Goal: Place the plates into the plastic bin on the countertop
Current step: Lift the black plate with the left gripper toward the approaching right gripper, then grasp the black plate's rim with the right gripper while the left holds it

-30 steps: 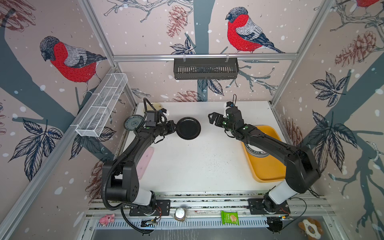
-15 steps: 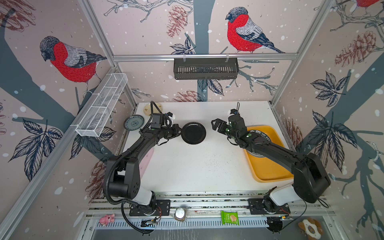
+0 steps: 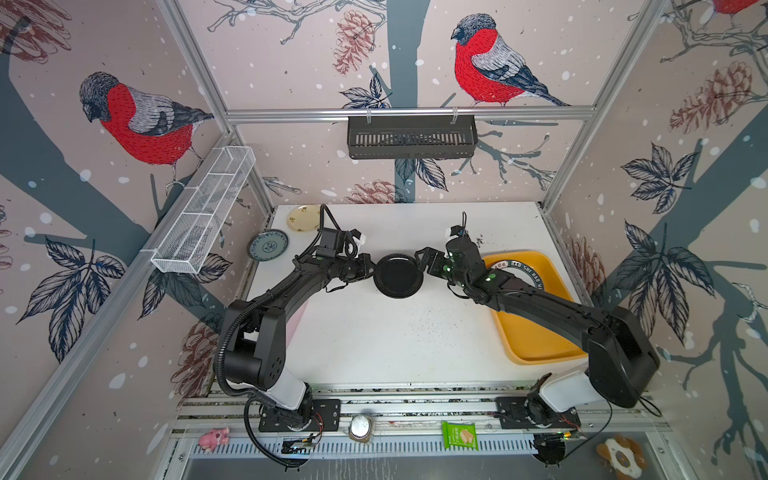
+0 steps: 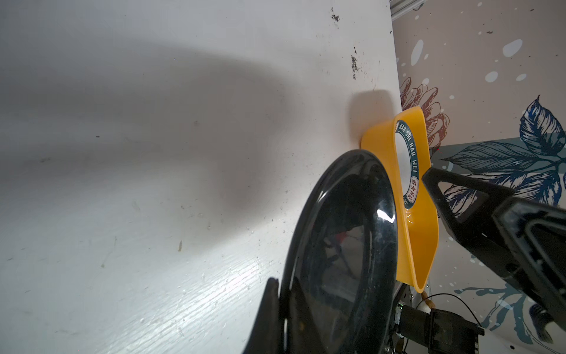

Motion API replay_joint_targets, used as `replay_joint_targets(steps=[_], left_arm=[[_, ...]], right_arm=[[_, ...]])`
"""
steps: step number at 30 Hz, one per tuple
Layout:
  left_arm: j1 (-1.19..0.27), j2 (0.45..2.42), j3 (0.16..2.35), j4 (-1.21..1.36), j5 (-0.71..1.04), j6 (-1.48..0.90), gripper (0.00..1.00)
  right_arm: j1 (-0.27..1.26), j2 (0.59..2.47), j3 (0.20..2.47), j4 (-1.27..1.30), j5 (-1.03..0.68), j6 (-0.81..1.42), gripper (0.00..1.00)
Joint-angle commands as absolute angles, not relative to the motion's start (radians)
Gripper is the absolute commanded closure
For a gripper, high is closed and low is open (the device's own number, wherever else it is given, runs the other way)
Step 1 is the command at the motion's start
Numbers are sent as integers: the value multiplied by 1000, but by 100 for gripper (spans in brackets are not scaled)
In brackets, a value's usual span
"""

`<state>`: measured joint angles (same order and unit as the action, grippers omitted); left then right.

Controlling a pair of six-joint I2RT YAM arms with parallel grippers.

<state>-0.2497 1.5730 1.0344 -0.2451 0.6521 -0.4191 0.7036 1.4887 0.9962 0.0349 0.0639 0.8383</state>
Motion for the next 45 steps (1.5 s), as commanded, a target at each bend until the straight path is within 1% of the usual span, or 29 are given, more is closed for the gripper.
replay_joint_targets(steps=[1,2,4,6,8,14,16,19,22,25,28,32,37,38,40,41,42,45], left_arm=[[-249,1566,1041,-235,674,-406,99],[-250,1566,1039,-230,680,-411,99],[-249,1569,1037,-225,686,-413,99],[-249,1569,1037,-224,685,-415,99],[-249,1569,1037,-221,692,-416,99],[-247,1563,1038,-219,700,-417,99],[-244,1560,1036,-211,710,-421,99],[-236,1557,1027,-195,724,-433,99],[-231,1555,1023,-187,731,-438,99],[-225,1555,1019,-175,743,-446,99],[-223,1557,1015,-168,750,-450,99],[-221,1559,1013,-162,759,-453,99],[-220,1558,1012,-161,762,-452,96],[-220,1560,1013,-161,764,-452,93],[-218,1560,1014,-161,764,-452,81],[-219,1560,1014,-163,764,-452,73],[-217,1560,1015,-165,763,-450,60],[-216,1562,1017,-172,756,-446,39]], right_arm=[[706,1496,991,23,17,847,13],[708,1500,990,25,-4,847,14],[709,1509,983,39,-49,844,18],[711,1521,977,55,-84,849,26],[715,1529,969,59,-77,864,32],[713,1526,921,126,-116,899,40],[712,1522,901,153,-130,906,46],[701,1515,874,196,-156,924,60],[691,1511,844,246,-193,940,66],[684,1508,829,264,-202,949,74],[681,1502,822,277,-203,956,79],[681,1503,819,298,-212,963,87],[681,1515,821,304,-215,976,94],[681,1516,821,307,-213,978,95],[680,1514,822,302,-208,981,96],[678,1514,822,300,-205,982,96],[677,1510,823,298,-203,982,96],[669,1504,821,296,-196,988,97]])
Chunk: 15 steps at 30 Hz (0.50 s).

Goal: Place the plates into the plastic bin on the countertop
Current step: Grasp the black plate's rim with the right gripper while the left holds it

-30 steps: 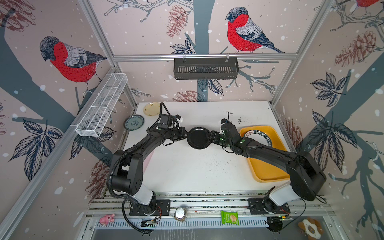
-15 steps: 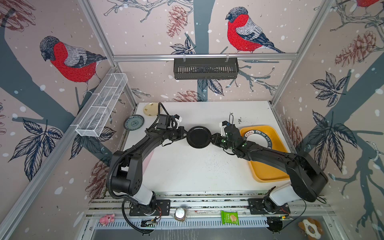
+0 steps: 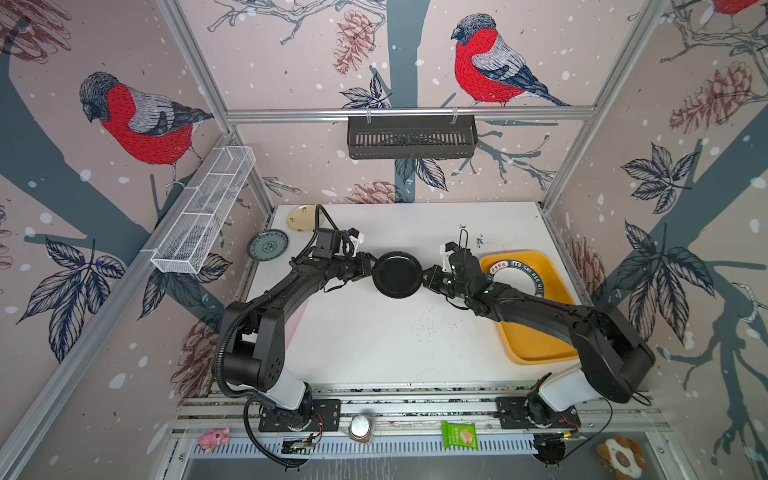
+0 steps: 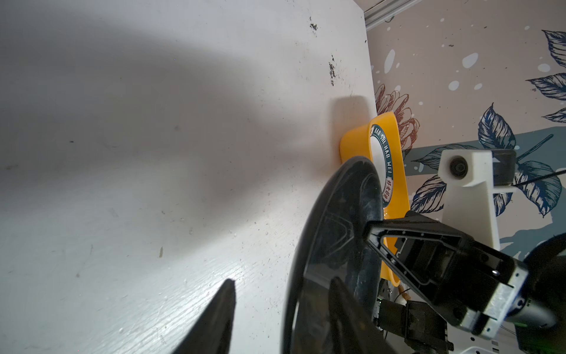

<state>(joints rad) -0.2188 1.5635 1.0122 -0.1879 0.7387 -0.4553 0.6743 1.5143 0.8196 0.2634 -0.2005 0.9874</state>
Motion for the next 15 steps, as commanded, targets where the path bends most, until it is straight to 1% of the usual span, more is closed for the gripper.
replay_joint_targets(steps=[1,2,4,6,8,15], left_arm=[[-214,1562,1017,-171,755,-448,33],[-214,1562,1017,-173,753,-447,26],[-212,1562,1017,-173,753,-446,23],[-210,1558,1017,-176,741,-450,17],[-208,1551,1015,-175,738,-452,5],[-206,1543,1017,-176,739,-439,4]], right_arm=[[667,1502,819,297,-193,991,97],[665,1499,816,297,-190,993,97],[660,1494,810,300,-187,998,97],[656,1493,805,300,-187,1001,97],[646,1493,801,299,-188,1004,98],[609,1502,812,289,-201,1003,98]])
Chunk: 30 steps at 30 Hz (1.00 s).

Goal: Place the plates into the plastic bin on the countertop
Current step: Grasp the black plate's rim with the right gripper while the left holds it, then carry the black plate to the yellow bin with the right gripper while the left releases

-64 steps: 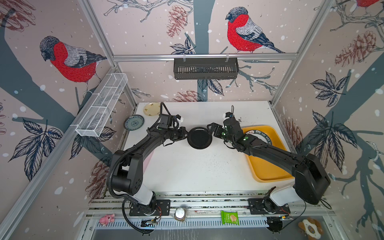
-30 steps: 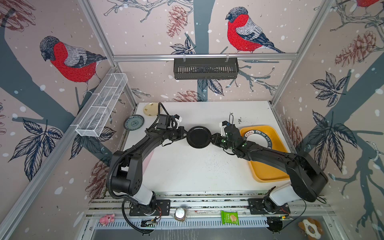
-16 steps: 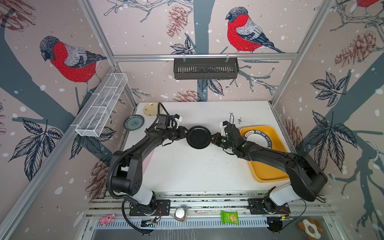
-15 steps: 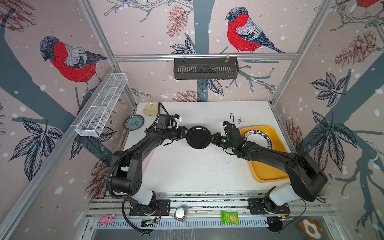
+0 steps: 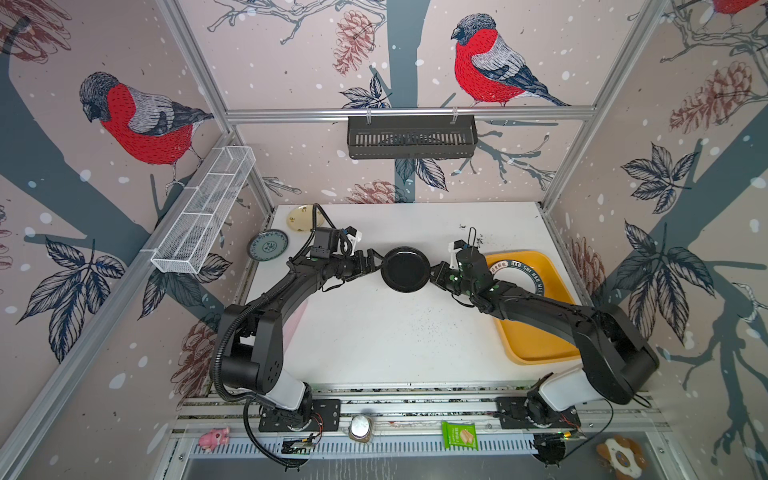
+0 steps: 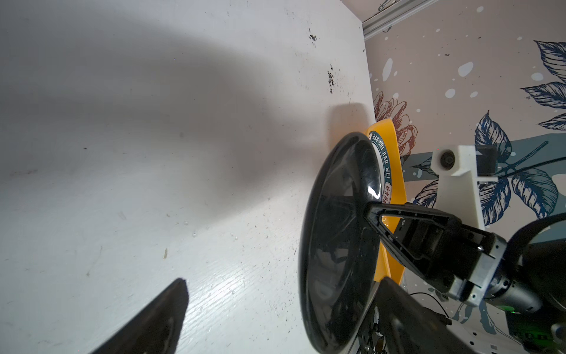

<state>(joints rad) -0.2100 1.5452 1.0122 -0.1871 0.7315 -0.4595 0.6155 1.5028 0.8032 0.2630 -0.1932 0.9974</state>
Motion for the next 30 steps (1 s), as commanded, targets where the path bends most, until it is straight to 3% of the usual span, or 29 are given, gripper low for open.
replay_joint_targets(steps=[1,16,30], left_arm=[[-206,1546,1017,-174,744,-439,4],[-211,1562,1005,-118,862,-441,4],[-341,1584,1024,-147,925,-349,4]], right_arm=[[602,1500,813,281,-200,1003,98],[463,1351,748,170,-91,1003,98],[238,1098,602,22,3,1063,98]])
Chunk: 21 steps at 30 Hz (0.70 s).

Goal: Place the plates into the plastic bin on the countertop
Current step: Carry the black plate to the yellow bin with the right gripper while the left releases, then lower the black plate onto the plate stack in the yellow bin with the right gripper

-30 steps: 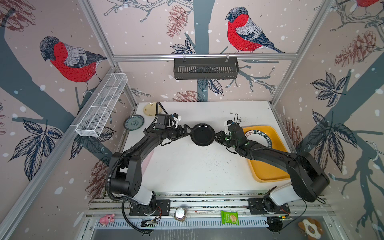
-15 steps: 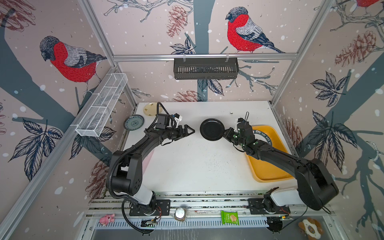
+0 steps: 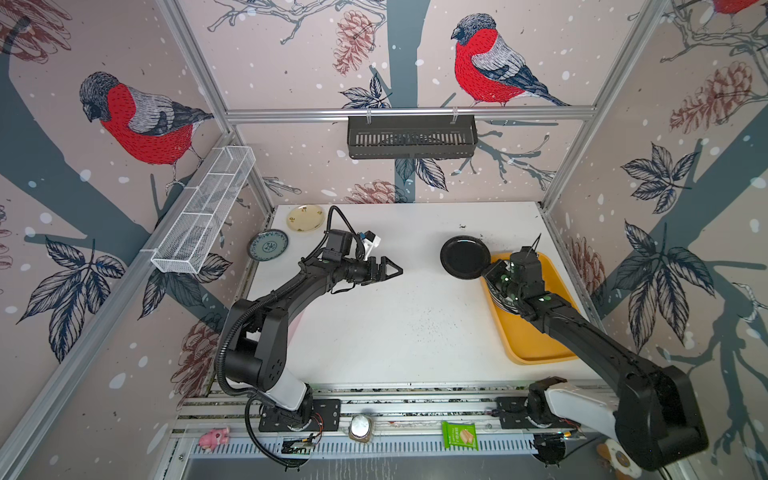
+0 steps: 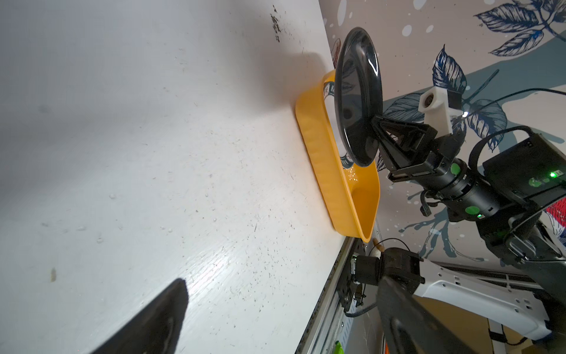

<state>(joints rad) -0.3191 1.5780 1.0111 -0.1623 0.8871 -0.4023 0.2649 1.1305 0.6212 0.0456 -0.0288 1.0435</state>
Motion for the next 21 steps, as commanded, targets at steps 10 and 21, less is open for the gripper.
replay_joint_targets(steps=[10,21], left_arm=[[-408,1596,1040,-193,924,-281,4],[-441,1584,1045,-213,928,-252,4]], right_arm=[[74,961,507,-21,2,1041,98],[-135,908,400,47,-50,1010,97]])
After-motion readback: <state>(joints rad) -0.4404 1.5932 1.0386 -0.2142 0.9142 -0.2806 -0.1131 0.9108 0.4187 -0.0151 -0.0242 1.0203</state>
